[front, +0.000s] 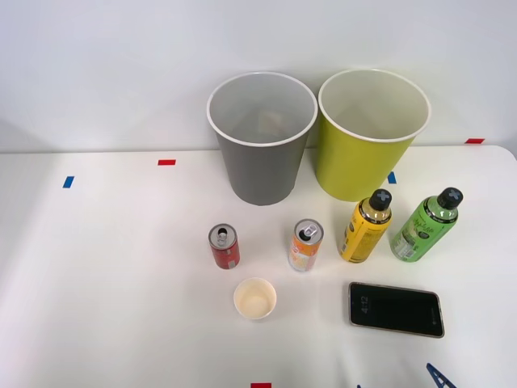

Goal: Put cans in the gray bin, plastic bottles in the light green bin

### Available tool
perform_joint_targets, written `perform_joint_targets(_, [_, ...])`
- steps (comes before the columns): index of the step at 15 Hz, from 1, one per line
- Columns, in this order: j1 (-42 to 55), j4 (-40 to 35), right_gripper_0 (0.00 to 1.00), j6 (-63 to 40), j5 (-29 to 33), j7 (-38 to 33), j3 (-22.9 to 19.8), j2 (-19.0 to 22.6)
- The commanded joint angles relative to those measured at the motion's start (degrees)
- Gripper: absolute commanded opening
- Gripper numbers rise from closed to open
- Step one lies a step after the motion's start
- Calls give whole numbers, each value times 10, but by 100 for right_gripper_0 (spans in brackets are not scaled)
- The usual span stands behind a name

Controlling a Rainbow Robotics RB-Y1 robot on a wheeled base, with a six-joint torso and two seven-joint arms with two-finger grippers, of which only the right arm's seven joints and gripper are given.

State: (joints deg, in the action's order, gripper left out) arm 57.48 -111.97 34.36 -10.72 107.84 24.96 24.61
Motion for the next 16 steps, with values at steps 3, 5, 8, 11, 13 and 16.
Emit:
perform_joint_targets(3, [0,0,100,0,0,0,0,0])
perform_joint_targets(5, [0,0,100,0,0,0,0,0])
perform_joint_targets(8, [-1,14,100,17,-1,4,-4,-8])
perform_joint_targets(11, [-3,-14,100,17,-10,-2,-27,-12])
perform_joint_targets(13, [-18,-14,100,17,-25,-4,-32,-24])
perform_joint_targets(16, [-47,-14,100,21,-89,-4,-27,-39])
